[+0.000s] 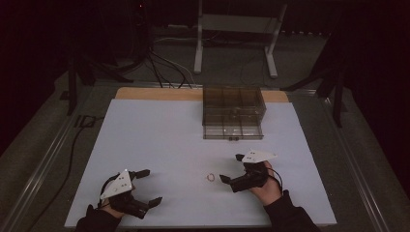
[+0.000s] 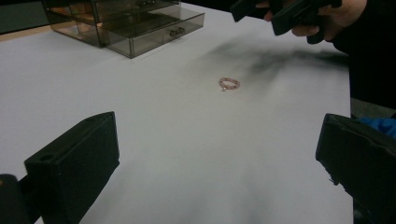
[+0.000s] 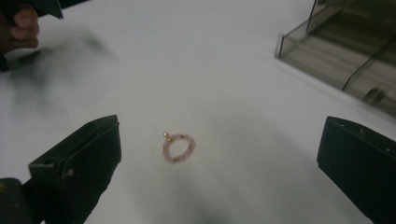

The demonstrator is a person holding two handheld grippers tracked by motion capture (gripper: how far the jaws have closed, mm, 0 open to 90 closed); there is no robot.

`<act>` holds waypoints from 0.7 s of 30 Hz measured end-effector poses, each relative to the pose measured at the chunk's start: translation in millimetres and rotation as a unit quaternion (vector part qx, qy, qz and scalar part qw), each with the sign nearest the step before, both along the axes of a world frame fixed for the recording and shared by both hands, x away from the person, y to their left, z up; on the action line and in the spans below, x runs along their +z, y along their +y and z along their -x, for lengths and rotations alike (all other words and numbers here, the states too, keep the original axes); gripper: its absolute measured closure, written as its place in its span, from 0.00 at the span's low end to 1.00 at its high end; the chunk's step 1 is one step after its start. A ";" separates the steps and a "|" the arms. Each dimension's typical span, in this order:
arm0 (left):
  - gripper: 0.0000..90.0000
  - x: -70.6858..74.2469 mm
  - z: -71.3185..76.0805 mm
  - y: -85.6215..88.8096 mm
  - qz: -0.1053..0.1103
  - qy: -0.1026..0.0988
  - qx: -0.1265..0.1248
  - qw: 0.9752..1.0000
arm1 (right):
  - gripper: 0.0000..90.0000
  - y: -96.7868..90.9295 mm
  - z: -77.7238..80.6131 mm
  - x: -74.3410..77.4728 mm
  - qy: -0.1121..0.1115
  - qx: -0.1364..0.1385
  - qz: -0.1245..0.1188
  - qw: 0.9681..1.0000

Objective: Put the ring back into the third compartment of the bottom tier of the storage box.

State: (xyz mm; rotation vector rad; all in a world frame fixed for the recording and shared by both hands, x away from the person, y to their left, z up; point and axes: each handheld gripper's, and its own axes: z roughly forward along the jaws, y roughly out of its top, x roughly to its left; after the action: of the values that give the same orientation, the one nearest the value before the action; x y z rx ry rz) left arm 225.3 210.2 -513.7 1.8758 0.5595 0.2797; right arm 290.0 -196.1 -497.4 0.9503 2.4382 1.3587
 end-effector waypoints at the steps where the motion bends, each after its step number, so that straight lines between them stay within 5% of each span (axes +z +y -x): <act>1: 0.01 0.4 0.1 -0.1 0.002 -0.001 -0.001 1.000 | 0.00 0.6 -0.8 -1.8 0.005 0.000 0.000 1.000; 11: 0.01 0.1 -0.1 0.0 0.001 -0.001 -0.001 1.000 | 0.13 8.5 -2.4 -11.9 0.033 -0.003 0.020 0.999; 21: 0.01 0.3 0.2 0.0 0.003 -0.002 0.000 1.000 | 0.27 23.8 -0.9 -15.3 0.031 0.008 0.035 0.999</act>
State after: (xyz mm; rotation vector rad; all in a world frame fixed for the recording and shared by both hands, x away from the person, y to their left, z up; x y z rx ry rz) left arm 225.0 210.2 -513.4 1.8702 0.5561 0.2812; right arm 290.9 -172.2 -512.7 0.9729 2.5267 1.2589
